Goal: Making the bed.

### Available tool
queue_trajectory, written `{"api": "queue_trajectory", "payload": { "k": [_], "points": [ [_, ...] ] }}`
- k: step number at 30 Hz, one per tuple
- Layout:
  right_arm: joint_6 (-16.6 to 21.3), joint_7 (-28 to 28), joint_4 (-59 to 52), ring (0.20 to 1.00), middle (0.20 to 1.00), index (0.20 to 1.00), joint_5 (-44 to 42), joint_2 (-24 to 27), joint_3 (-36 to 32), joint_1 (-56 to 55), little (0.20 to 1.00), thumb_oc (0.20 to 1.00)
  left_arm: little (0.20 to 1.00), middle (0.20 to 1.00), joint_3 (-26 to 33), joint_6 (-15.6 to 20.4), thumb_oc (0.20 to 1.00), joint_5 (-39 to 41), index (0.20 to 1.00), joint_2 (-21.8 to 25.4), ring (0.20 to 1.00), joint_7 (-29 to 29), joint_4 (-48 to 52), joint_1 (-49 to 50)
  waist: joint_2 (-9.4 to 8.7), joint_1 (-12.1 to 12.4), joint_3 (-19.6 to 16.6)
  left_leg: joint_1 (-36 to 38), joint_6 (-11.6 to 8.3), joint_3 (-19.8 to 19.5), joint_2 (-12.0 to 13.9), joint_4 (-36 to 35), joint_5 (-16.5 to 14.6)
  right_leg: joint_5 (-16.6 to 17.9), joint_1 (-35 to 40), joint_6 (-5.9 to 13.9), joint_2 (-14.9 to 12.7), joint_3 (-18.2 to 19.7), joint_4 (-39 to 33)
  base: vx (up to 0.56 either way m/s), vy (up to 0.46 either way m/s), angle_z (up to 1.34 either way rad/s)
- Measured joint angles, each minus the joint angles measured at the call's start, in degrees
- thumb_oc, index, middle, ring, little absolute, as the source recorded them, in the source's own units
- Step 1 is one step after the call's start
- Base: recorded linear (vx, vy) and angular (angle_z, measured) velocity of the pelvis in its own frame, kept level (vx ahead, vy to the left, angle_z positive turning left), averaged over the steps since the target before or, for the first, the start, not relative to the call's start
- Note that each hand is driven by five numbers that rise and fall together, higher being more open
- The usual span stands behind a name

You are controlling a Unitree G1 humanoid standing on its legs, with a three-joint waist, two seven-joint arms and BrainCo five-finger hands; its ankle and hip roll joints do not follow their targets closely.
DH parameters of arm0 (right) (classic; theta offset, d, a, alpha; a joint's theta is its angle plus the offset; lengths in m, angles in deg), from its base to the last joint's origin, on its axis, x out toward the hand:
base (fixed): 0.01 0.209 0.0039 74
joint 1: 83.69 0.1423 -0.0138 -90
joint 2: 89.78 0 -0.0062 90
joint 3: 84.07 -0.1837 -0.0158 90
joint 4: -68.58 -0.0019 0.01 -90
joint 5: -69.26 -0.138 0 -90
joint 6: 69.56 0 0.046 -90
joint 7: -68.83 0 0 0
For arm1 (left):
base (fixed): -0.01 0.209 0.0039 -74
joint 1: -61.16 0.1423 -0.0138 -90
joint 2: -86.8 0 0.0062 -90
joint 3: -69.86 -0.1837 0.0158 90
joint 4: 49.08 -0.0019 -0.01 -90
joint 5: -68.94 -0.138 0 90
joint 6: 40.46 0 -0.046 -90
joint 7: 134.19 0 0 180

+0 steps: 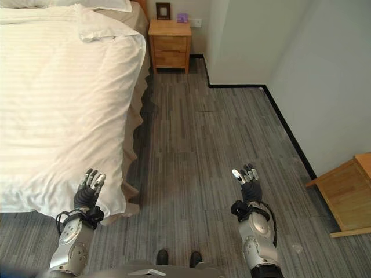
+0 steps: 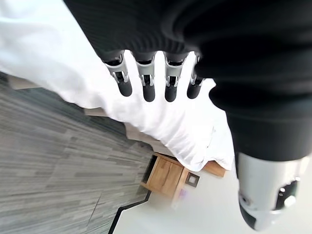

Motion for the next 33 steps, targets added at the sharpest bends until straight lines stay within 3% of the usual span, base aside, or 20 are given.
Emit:
{"api": "queue_trajectory", "payload": {
  "k": [4, 7, 9, 10, 11, 12, 14, 17, 18, 20, 22, 24, 25, 26, 27, 28, 29, 31, 32, 33],
  "points": [
    [0.0, 0.5, 0.0, 1.0, 1.0, 1.0, 0.1, 0.0, 0.0, 1.4, 1.0, 1.0, 1.0, 1.0, 0.0, 0.1, 1.0, 0.0, 1.0, 0.0, 1.0, -0.5, 0.0, -0.5, 0.59, -0.1, -0.3, -0.1, 0.17, -0.5, -0.4, -0.2, -0.5, 0.0, 0.0, 0.14, -0.4, -0.5, 0.2, 0.05, 0.176, 0.08],
    [0.1, 0.3, -0.1, 1.0, 1.0, 1.0, 0.1, 1.4, 0.2, 2.4, 1.0, 1.0, 1.0, 1.0, -1.5, 0.1, 1.0, 1.0, 1.0, -0.7, 1.0, -0.6, -3.4, -2.9, 4.27, -0.5, 0.6, 0.2, 4.99, 0.7, 0.0, 0.1, -2.1, -3.2, -13.9, 1.02, -2.4, -0.8, 28.4, 0.16, 0.265, 0.08],
    [0.0, 0.2, -0.1, 1.0, 1.0, 1.0, 2.2, 0.8, 2.0, 1.0, 1.0, 1.0, 1.0, 1.0, -1.2, 0.0, 1.0, 1.2, 1.0, 0.0, 1.0, -0.9, -4.3, -1.9, 2.69, -1.7, 1.2, 2.2, 7.74, 1.2, -2.9, 1.1, -3.4, -4.0, -27.3, 3.6, -7.0, 2.0, 52.6, 0.35, 0.065, 0.07],
    [-0.1, 0.3, -0.1, 1.0, 1.0, 1.0, 2.3, 0.7, 2.4, 0.2, 1.0, 1.0, 1.0, 1.0, -1.0, 0.0, 1.0, 1.2, 1.0, 0.1, 1.0, -1.1, -4.4, -1.5, 2.63, -1.8, 1.3, 2.2, 8.01, 1.2, -3.5, 1.5, -4.1, -4.2, -29.6, 3.75, -7.5, 2.9, 53.9, 0.53, -0.026, 0.03],
    [-0.7, 0.6, -0.4, 1.0, 1.0, 1.0, 5.1, 1.3, 2.2, -1.0, 1.0, 1.0, 1.0, 1.0, -0.8, 0.0, 1.0, 1.1, 1.0, 0.1, 1.0, -1.0, -4.3, -1.5, 1.54, -2.1, 1.4, 1.8, 7.59, 0.5, -3.9, 2.6, -5.7, -4.8, -32.4, 4.94, -6.9, 3.6, 50.7, 0.6, -0.098, 0.09],
    [-1.3, 0.8, -1.1, 1.0, 1.0, 1.0, 8.6, 2.9, 2.3, -2.0, 1.0, 1.0, 1.0, 1.0, -0.6, 0.0, 1.0, 1.1, 1.0, 0.4, 1.0, -0.7, -4.2, -2.0, 2.43, -2.6, 1.7, 1.6, 6.7, 0.2, -3.7, 3.5, -6.5, -5.0, -33.2, 5.03, -5.8, 3.3, 42.9, 0.53, -0.13, 0.14],
    [-2.1, 0.7, -1.2, 1.0, 1.0, 1.0, 11.3, 4.3, 1.5, -3.1, 1.0, 1.0, 1.0, 1.0, 0.4, 0.1, 1.0, 1.1, 1.0, 0.6, 1.0, -0.2, -4.3, -3.1, 1.48, -3.9, 1.9, 0.9, 5.58, 0.0, -3.6, 4.8, -8.2, -3.9, -32.9, 4.99, -4.3, 2.7, 23.9, 0.6, -0.148, 0.27],
    [-2.6, 0.8, -1.0, 1.0, 1.0, 1.0, 11.3, 3.2, -0.2, -4.5, 1.0, 1.0, 1.0, 1.0, 0.1, 0.0, 1.0, 1.1, 1.0, 0.6, 1.0, 0.9, -5.1, -4.9, 0.14, -6.9, 1.8, 1.7, 5.5, -4.9, -3.2, 7.5, -11.5, -2.8, -28.4, 6.16, -2.2, 4.4, 2.6, 0.53, -0.162, 0.69],
    [-2.9, 1.2, -1.6, 1.0, 1.0, 1.0, 11.8, 3.2, -0.1, -4.5, 1.0, 1.0, 1.0, 1.0, -1.5, 0.0, 1.0, 1.0, 1.0, 0.6, 1.0, 1.9, -5.1, -5.7, -0.26, -8.1, 1.5, 4.0, 5.35, -7.3, -2.2, 7.2, -12.2, -0.9, -26.9, 4.75, -0.8, 3.6, -0.2, 0.57, -0.206, 0.93],
    [-2.7, 2.0, -2.0, 1.0, 1.0, 1.0, 13.4, 3.4, 0.3, -5.5, 1.0, 1.0, 1.0, 1.0, -4.1, 0.0, 1.0, 0.9, 1.0, 0.5, 1.0, 2.7, -4.9, -5.2, -0.77, -8.2, 0.5, 8.3, 3.46, -9.1, -1.3, 6.1, -13.2, 0.8, -23.7, 3.07, 0.0, 0.2, 3.0, 0.69, -0.271, 0.69],
    [-2.6, 2.7, 2.0, 1.0, 1.0, 1.0, 13.4, 3.3, 1.2, -1.9, 1.0, 1.0, 1.0, 1.0, -4.4, 0.0, 1.0, 1.1, 1.0, -0.5, 1.0, 3.2, -5.2, -3.4, 0.07, -7.5, -0.3, 10.7, 1.74, -8.6, 0.3, 8.5, -14.2, 7.5, -22.0, 0.04, 0.7, -0.5, 5.8, 0.5, -0.223, 0.2],
    [-2.7, 3.2, 2.3, 1.0, 1.0, 1.0, 13.4, 4.1, 2.9, -0.2, 1.0, 1.0, 1.0, 1.0, -4.4, -0.1, 1.0, 3.1, 1.0, -2.5, 1.0, 4.1, -6.4, -2.3, 1.82, -8.0, -1.2, 4.0, -0.91, -7.2, 0.7, 27.0, -15.2, 5.2, -22.1, -2.74, 1.1, -0.9, 12.0, 0.64, -0.439, 0.18],
    [-2.6, 3.5, 0.9, 1.0, 1.0, 1.0, 13.4, 4.5, 2.9, -0.1, 1.0, 1.0, 1.0, 1.0, -4.5, -0.2, 1.0, 3.5, 1.0, -3.1, 1.0, 4.4, -6.5, -1.8, 2.84, -7.2, -1.5, 0.4, -2.96, -5.1, 1.7, 36.6, -13.5, 4.0, -20.3, -4.43, 2.0, -0.7, 12.0, 0.84, -0.588, 0.32],
    [-2.3, 3.7, -0.7, 1.0, 1.0, 1.0, 12.9, 4.6, 2.0, -0.1, 1.0, 1.0, 1.0, 1.0, -4.7, -0.6, 1.0, 4.3, 1.0, -2.9, 1.0, 4.7, -6.4, -2.3, 2.59, -5.9, -1.1, -7.8, -5.73, -1.8, 3.6, 52.7, 2.6, -0.3, -18.0, -6.35, 3.0, -0.6, 11.7, 0.58, -0.364, 0.26],
    [-2.4, 4.0, -1.7, 1.0, 1.0, 1.0, 12.7, 4.9, 0.3, -0.2, 1.0, 1.0, 1.0, 1.0, -4.4, -0.7, 1.0, 5.1, 1.0, -2.7, 1.0, 4.9, -4.7, -3.3, 2.51, -3.8, -0.7, -17.2, -3.34, 2.7, 6.8, 70.8, 12.4, -2.0, -16.7, -7.11, 3.5, -0.6, 11.5, 0.59, -0.272, 0.11],
    [-2.5, 4.1, -1.3, 1.0, 1.0, 1.0, 12.5, 4.4, 0.1, 1.2, 1.0, 1.0, 1.0, 1.0, -3.0, -0.7, 1.0, 5.4, 1.0, -0.8, 1.0, 4.9, -2.5, -2.5, -0.16, -1.3, 1.4, -22.6, -1.97, 4.8, 6.7, 77.4, 9.7, -4.0, -13.1, -8.99, 3.2, 1.0, 11.5, 0.65, -0.185, -0.19],
    [-2.4, 4.0, -1.3, 1.0, 1.0, 1.0, 12.5, 4.0, 0.1, 1.5, 1.0, 1.0, 1.0, 1.0, -1.7, -0.7, 1.0, 5.6, 1.0, 0.8, 1.0, 4.9, -2.1, -1.6, -2.53, 0.6, 3.0, -26.0, -1.35, 5.8, 5.5, 77.3, 6.7, -5.1, -8.9, -9.13, 2.2, 2.1, 9.9, 0.68, -0.104, -0.25],
    [-2.4, 3.6, -1.3, 1.0, 1.0, 1.0, 12.4, 4.6, 0.2, 2.0, 1.0, 1.0, 1.0, 1.0, 0.8, -0.7, 1.0, 6.1, 1.0, 1.2, 1.0, 4.5, -2.6, -0.5, -4.12, 3.1, 3.8, -31.3, -0.94, 6.5, 4.8, 68.1, 3.5, -7.2, -3.1, -8.49, 1.0, 2.6, 7.1, 0.61, -0.031, -0.26],
    [-2.3, 3.4, -1.4, 1.0, 1.0, 1.0, 12.4, 5.9, 0.7, 4.0, 1.0, 1.0, 1.0, 1.0, 2.5, -0.6, 1.0, 7.4, 1.0, 0.8, 1.0, 4.3, -4.0, 0.8, -2.95, 3.8, 4.0, -34.2, -1.68, 6.8, 5.9, 49.2, 3.2, -9.1, 2.4, -6.45, 1.8, 2.0, 5.3, 0.78, 0.055, -0.35],
    [-2.3, 3.3, -1.8, 1.0, 1.0, 1.0, 12.4, 6.0, 1.0, 4.4, 1.0, 1.0, 1.0, 1.0, 2.6, -0.7, 1.0, 7.4, 1.0, 1.5, 1.0, 4.3, -4.5, 1.5, -1.86, 3.8, 3.3, -34.9, -1.64, 7.3, 6.2, 44.2, 3.2, -10.2, 5.5, -5.69, 2.1, 1.9, 3.7, 1.35, 0.11, -0.26]
  ]
}}
